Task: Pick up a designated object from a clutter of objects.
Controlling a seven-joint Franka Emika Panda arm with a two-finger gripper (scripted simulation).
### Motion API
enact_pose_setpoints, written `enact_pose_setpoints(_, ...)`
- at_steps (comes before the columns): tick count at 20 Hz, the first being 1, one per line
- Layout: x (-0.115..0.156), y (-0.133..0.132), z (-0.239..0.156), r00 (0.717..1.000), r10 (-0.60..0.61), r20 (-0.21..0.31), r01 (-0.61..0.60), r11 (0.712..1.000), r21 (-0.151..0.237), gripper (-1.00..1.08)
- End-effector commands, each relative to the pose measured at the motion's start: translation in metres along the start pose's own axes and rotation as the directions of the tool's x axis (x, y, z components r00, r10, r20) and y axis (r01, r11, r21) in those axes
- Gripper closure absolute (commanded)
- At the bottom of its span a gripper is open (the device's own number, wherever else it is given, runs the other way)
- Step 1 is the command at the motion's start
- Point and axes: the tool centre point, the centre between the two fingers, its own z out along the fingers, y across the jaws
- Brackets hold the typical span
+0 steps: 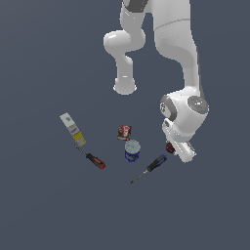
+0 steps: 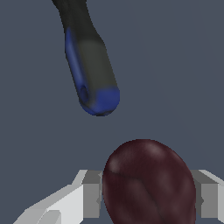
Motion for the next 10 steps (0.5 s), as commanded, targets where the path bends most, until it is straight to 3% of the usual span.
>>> enact_pose_setpoints(1, 0.005, 0.002, -0.011, 1.0, 0.0, 0.0, 0.0, 1.0, 0.002, 1.08)
enact_pose_setpoints(10, 0.037, 0.02, -0.075, 1.0, 0.0, 0.0, 0.0, 1.0, 0.002, 1.08)
